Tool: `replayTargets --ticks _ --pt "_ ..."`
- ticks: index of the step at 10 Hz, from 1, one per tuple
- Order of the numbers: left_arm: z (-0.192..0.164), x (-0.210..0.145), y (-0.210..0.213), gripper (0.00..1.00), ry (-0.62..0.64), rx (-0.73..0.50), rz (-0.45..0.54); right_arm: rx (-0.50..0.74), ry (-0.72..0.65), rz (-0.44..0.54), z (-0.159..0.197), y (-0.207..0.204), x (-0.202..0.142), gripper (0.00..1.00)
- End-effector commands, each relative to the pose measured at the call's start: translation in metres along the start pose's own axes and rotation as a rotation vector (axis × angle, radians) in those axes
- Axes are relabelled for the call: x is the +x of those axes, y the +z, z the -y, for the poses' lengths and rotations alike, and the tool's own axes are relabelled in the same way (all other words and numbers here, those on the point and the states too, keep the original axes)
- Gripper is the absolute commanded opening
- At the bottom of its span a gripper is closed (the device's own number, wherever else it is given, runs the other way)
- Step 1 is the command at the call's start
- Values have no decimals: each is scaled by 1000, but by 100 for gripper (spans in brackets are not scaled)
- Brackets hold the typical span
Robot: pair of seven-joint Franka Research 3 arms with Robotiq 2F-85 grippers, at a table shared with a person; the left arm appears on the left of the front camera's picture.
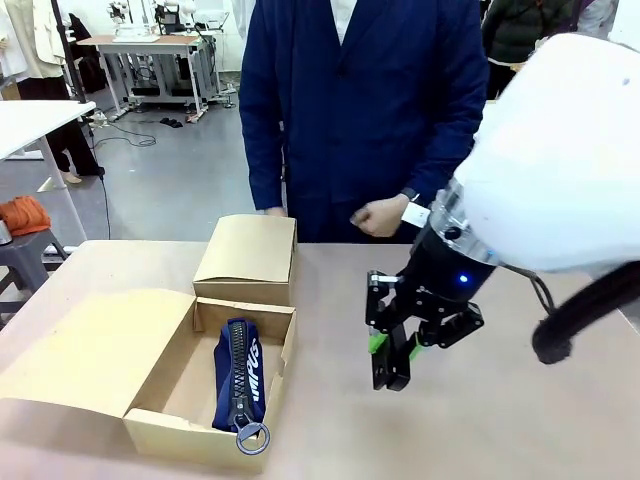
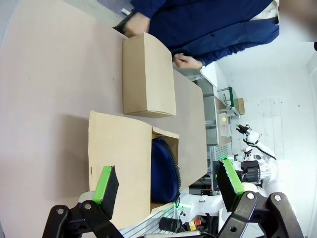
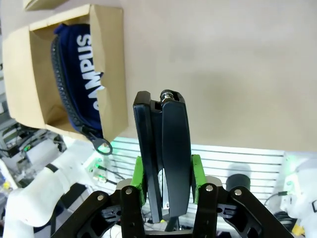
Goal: Place items inside the box.
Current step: Pick up a Pencil pouch or Stapler and place it inside the Mailer Box closest to the robot.
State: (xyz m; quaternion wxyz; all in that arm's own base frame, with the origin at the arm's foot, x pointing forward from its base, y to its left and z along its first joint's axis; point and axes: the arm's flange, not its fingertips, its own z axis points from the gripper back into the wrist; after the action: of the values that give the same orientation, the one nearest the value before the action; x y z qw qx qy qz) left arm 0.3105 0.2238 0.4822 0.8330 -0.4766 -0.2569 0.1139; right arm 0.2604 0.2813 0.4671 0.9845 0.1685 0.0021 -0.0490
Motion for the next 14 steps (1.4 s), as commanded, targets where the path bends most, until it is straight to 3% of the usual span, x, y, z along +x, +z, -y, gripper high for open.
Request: replayTargets --ticks 1,3,5,8,10,13,14 --pt "1 -1 0 100 -15 -12 6 -8 79 40 -39 -5 23 42" --pt "1 -1 0 100 -15 -12 6 90 189 84 -104 -18 44 42" --pt "1 -1 0 100 -15 -12 6 134 275 32 -168 -44 57 42" --pt "1 -1 0 100 -15 -12 6 -2 362 -60 -232 -107 34 42" --pt "1 -1 0 100 -15 -12 6 -107 391 -42 -247 -143 14 42" --pt "1 -1 0 100 -15 -12 6 -62 383 -23 -240 -136 15 42" --pt "1 -1 0 100 -15 -12 6 -60 386 -22 -238 -134 16 65"
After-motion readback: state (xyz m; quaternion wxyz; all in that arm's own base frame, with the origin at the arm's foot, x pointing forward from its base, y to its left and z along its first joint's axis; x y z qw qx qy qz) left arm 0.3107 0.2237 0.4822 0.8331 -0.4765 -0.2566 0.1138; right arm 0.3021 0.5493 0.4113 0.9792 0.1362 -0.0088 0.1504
